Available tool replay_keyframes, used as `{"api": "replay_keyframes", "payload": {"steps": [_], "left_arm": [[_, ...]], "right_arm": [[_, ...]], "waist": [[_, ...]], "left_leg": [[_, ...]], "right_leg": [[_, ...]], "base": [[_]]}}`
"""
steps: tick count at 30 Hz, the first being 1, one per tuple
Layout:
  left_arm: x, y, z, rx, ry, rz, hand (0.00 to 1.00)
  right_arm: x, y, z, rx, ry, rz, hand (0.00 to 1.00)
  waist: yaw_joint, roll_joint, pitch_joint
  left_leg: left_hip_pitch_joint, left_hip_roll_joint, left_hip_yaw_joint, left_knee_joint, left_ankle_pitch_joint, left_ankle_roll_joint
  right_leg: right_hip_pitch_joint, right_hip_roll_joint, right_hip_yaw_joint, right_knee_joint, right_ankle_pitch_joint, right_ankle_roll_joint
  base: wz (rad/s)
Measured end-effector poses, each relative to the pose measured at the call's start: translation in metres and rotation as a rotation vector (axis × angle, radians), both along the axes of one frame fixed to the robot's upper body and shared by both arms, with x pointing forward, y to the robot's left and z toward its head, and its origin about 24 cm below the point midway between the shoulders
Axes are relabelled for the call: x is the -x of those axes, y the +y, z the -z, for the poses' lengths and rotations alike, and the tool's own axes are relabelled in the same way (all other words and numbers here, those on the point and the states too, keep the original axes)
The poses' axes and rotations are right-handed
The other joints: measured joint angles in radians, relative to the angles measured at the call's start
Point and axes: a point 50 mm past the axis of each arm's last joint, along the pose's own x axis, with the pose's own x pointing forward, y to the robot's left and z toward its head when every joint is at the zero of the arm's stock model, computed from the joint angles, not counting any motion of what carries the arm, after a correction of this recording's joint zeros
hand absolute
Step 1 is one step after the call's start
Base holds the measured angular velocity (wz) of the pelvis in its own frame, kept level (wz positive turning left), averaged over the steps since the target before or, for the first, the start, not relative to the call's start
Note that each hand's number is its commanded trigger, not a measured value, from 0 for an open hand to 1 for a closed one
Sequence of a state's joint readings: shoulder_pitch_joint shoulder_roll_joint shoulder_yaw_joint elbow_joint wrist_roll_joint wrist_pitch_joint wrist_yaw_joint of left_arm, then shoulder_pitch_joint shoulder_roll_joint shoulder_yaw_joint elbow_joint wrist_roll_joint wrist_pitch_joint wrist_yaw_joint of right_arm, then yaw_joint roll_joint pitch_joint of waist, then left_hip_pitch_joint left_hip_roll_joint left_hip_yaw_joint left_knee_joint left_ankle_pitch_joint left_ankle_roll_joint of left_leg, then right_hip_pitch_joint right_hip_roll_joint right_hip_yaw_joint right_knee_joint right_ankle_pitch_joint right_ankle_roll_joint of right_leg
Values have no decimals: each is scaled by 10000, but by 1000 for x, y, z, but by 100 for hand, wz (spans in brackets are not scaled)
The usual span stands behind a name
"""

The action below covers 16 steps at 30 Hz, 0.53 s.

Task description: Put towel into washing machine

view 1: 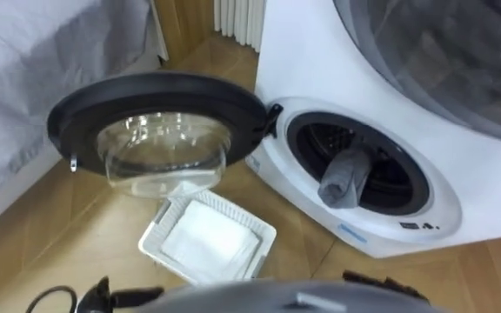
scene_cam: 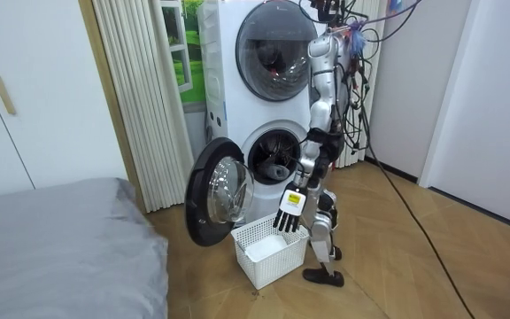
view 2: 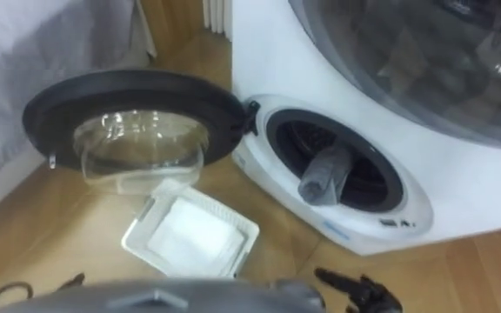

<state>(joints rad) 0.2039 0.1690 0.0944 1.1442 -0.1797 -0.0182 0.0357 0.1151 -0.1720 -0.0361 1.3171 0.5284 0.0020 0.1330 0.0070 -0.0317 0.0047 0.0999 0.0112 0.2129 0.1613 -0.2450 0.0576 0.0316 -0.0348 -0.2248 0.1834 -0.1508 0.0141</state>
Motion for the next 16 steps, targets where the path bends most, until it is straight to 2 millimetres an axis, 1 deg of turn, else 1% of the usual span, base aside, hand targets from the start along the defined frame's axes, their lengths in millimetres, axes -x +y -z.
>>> {"api": "replay_keyframes", "payload": {"steps": [1,3,5,8,13,16], "left_arm": [[-4,0,0,-37,-12,251,0],[-6,0,0,-99,46,575,0],[-9,-1,0,-210,213,1028,0],[-13,-2,0,-263,249,1296,0],[-11,-4,1,-211,454,1370,0],[-10,-6,2,-210,476,1100,0]], "right_arm": [[1,2,1,-28,161,-341,0],[-1,3,1,-13,241,-774,0],[-3,4,1,-17,247,-1094,0],[-2,3,1,-9,315,-1279,0],[-2,3,1,12,360,-1423,0],[-3,2,1,47,367,-1507,0]], "waist": [[-11,-16,3],[2,-16,7],[-24,-14,49],[-12,-7,53],[-15,27,71],[14,45,89]], "left_leg": [[42,0,-11,1,-2,-3],[99,0,-11,-6,-4,-6],[209,13,-18,-2,-12,-20],[227,28,-17,2,-15,-28],[254,53,-14,0,-24,-49],[285,62,29,-17,-29,-57]], "right_leg": [[44,4,12,-5,0,0],[83,10,27,-5,1,1],[206,22,18,-15,1,2],[225,40,29,-12,1,1],[242,76,67,-16,1,0],[242,111,311,-12,0,-1]], "base": [[0],[0],[0],[0],[0],[-3]]}}
